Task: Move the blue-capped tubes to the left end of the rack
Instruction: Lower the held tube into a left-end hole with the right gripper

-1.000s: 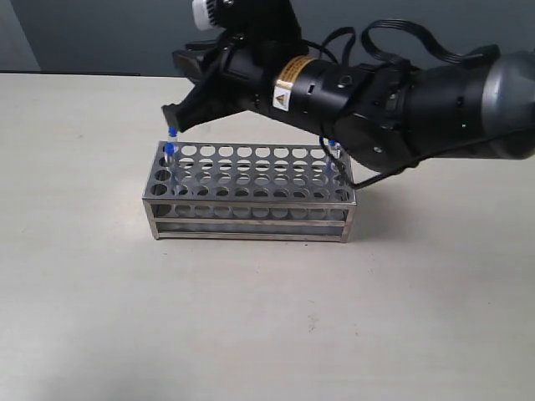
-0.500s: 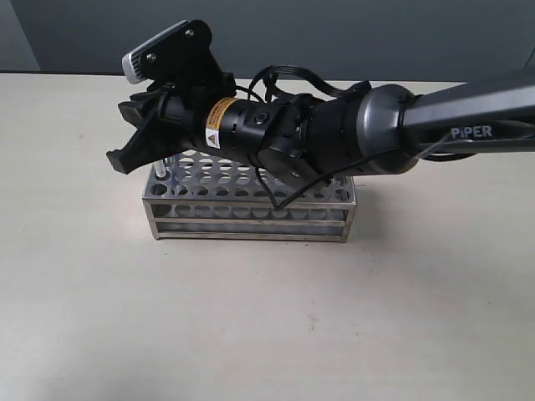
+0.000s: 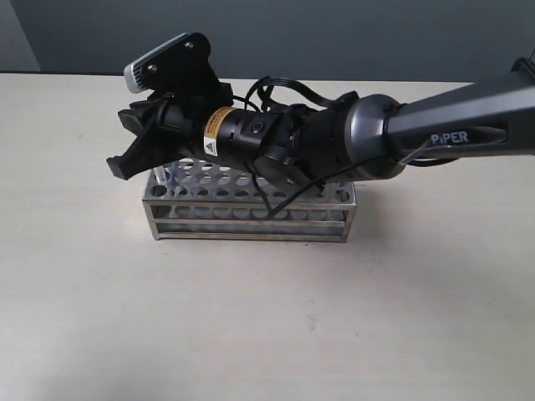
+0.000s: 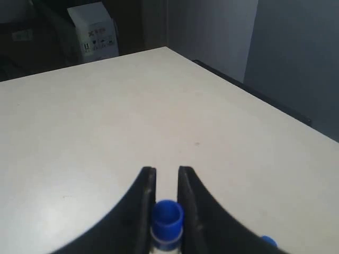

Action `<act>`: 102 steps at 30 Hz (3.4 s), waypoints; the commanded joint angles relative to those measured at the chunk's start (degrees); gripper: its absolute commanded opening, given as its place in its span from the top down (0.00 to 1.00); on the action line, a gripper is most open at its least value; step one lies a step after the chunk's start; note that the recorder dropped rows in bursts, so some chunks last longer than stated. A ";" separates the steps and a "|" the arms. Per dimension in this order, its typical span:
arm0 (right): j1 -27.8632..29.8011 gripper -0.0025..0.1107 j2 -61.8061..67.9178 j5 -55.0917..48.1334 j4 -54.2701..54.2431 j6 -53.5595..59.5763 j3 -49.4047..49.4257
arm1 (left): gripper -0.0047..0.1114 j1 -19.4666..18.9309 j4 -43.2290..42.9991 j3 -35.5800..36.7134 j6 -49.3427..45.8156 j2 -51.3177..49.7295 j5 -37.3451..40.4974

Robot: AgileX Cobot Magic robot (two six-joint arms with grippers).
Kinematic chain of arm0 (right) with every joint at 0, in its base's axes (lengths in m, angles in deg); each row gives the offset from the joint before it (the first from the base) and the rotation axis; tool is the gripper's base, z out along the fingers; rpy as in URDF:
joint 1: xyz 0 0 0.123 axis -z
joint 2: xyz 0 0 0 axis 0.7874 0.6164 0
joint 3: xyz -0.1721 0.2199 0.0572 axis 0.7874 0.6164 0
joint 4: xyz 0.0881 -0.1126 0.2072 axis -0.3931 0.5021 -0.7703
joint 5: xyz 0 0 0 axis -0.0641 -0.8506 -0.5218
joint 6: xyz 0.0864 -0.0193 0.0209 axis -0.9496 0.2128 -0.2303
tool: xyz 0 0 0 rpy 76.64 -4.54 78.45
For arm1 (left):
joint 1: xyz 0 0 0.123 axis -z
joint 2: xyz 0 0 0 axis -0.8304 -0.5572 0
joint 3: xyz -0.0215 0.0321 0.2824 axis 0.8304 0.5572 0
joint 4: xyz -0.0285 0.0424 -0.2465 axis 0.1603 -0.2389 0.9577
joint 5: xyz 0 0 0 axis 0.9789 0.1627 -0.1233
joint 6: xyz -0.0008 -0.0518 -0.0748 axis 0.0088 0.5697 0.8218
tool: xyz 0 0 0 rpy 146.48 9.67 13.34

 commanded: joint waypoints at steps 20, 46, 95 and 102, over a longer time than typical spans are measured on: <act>0.13 0.99 1.77 -4.47 0.90 2.83 -3.76 | 0.95 0.36 -0.03 -0.18 0.03 0.20 -0.36; 0.13 0.99 3.68 -6.01 -4.05 1.16 -3.76 | 0.95 0.36 -0.03 -0.18 0.03 0.20 -0.36; -0.12 0.99 0.32 -12.26 -3.71 6.60 -3.76 | 0.95 0.36 0.20 -0.18 0.03 0.20 -0.36; -1.04 0.99 0.32 -11.38 -3.93 6.60 -3.76 | 0.95 0.36 0.20 -0.18 0.03 0.20 -0.36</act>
